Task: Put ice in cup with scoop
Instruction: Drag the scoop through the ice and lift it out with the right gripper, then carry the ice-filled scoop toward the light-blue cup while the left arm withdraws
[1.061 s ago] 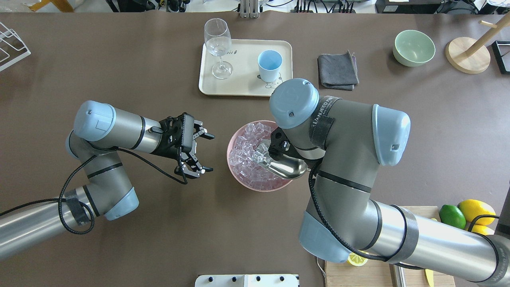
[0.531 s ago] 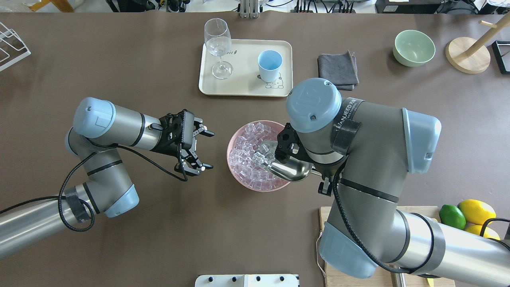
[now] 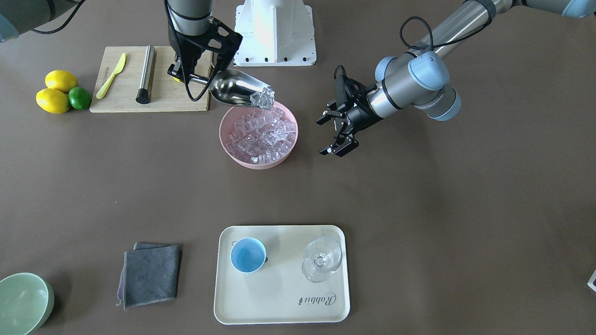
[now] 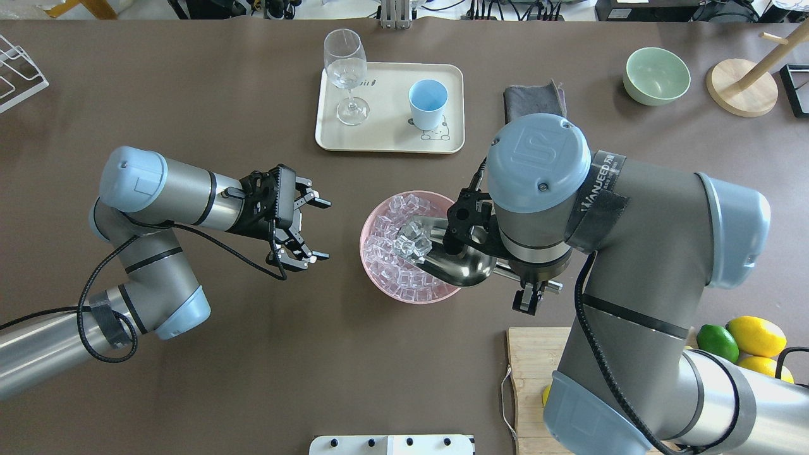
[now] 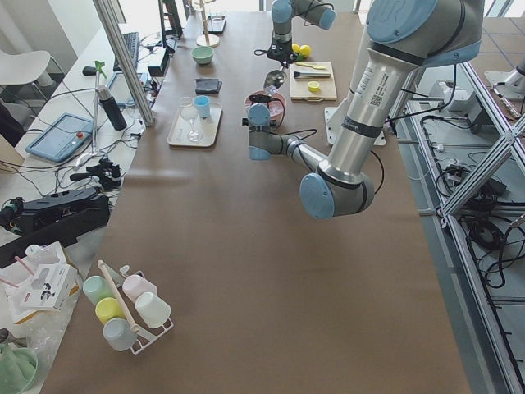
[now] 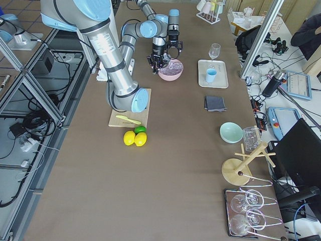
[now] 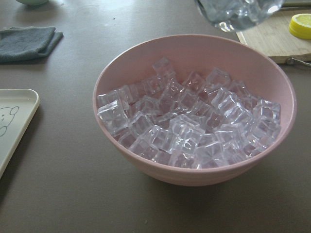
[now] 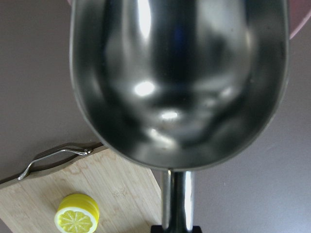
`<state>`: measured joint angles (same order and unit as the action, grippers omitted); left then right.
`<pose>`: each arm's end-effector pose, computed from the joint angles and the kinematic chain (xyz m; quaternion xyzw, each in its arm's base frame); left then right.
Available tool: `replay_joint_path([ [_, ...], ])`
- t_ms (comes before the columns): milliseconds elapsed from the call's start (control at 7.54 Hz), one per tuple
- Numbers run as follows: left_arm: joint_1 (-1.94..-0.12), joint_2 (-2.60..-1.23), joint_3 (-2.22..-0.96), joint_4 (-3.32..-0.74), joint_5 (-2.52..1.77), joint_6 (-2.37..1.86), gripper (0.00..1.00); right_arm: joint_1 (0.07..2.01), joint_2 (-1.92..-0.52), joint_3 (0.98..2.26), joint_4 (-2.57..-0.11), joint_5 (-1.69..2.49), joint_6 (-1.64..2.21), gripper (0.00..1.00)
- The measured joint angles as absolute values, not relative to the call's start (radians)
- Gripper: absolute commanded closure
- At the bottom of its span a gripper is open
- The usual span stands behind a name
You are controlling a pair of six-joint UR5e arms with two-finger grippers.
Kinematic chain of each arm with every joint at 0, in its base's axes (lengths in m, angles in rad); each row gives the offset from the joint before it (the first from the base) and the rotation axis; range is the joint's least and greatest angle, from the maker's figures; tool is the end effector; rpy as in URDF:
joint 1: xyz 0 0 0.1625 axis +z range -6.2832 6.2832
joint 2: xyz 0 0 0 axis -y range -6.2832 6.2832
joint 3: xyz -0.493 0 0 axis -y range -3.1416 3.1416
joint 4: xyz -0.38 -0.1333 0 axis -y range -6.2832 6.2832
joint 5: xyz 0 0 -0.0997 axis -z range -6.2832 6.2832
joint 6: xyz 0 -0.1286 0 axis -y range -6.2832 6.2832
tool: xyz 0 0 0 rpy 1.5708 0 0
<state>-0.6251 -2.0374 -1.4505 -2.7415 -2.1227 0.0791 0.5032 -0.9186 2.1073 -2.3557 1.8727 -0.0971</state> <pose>0.5242 -0.4595 0.3801 0.5176 0.4574 0.5057 0.5168 -0.4630 -0.3634 0.2755 0.1066 -0.2228 -0.5579 0.7923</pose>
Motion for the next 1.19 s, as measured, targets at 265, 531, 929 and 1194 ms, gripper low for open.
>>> replay_joint_path([
  [265, -0.642, -1.999, -1.472, -2.741, -2.122, 0.08, 0.02, 0.534, -0.923, 2.118, -2.338, 1.897, -0.057, 1.0],
  [531, -0.661, -1.967, -1.491, -2.738, -2.121, 0.079, 0.02, 0.57, -0.919, 2.098, -2.334, 1.933, -0.017, 1.0],
  [929, -0.688, -1.893, -1.621, -2.627, -2.124, 0.081, 0.02, 0.631, -0.912, 2.026, -2.263, 1.984, 0.111, 1.0],
  [1194, -0.696, -1.872, -1.671, -2.548, -2.122, 0.081, 0.02, 0.691, -0.874, 1.919, -2.208, 2.048, 0.186, 1.0],
])
